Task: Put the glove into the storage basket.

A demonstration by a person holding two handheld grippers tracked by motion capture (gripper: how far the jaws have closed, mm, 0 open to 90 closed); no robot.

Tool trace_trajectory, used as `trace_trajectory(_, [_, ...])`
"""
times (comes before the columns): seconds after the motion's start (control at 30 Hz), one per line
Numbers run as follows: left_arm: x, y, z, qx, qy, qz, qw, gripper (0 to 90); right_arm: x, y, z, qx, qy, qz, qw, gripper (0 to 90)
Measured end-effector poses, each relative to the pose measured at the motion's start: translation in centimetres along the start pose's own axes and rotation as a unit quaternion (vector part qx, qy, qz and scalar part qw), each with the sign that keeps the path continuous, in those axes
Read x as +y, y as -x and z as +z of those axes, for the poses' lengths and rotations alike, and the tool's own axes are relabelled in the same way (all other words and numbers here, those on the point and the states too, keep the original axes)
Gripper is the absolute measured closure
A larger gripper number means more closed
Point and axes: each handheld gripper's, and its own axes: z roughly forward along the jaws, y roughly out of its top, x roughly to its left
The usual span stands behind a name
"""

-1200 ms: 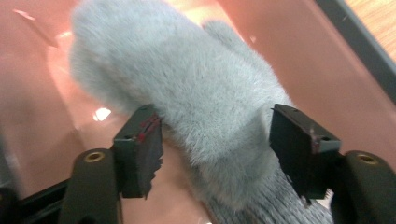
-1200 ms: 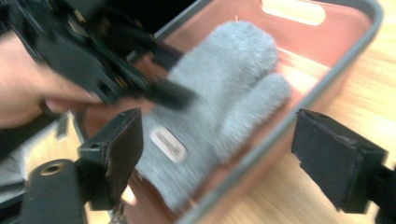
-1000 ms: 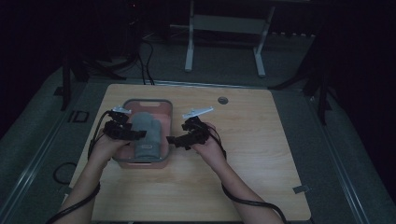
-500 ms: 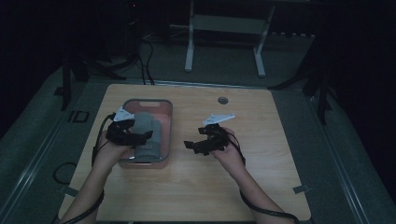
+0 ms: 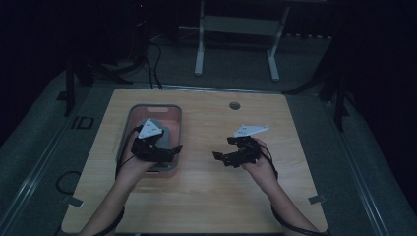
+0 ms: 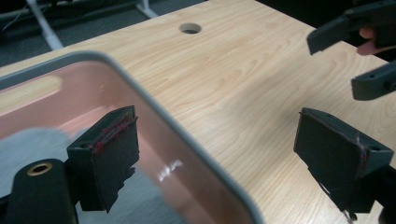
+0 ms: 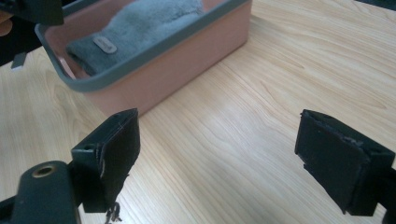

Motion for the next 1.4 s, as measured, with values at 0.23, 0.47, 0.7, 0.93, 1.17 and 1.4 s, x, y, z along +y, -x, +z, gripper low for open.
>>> trace_trajectory(0.23, [-0.3, 2.0, 1.4, -0.036, 0.006, 0.007, 0.9993, 14.3, -1.3, 0.7, -1.2, -0.008, 0.001, -0.008, 0.9999, 13.9])
trace_trajectory(0.47, [-1.1, 4.7, 3.1, -0.067, 0.004, 0.031, 0.9973, 14.3, -3.2, 1.2, -2.1, -0.009, -0.001, 0.0, 1.0, 13.9])
trace_trajectory(0.7, [-2.1, 7.0, 4.2, -0.091, 0.022, 0.04, 0.9948, 14.3, -5.4, 1.5, -2.8, -0.008, -0.013, -0.009, 0.9998, 13.9])
trace_trajectory(0.93, [-3.4, 8.8, 5.6, -0.121, 0.015, 0.053, 0.9911, 14.3, -7.5, 1.8, -3.6, -0.01, -0.023, -0.013, 0.9996, 14.1])
trace_trajectory(1.17, [-4.9, 10.3, 7.0, -0.135, -0.003, 0.068, 0.9886, 14.3, -9.5, 2.1, -4.3, -0.007, -0.017, -0.015, 0.9997, 13.9])
trace_trajectory(1.4, [-6.4, 10.8, 8.0, -0.135, -0.013, 0.07, 0.9883, 14.3, -11.9, 2.5, -4.9, -0.02, -0.017, -0.013, 0.9996, 13.9])
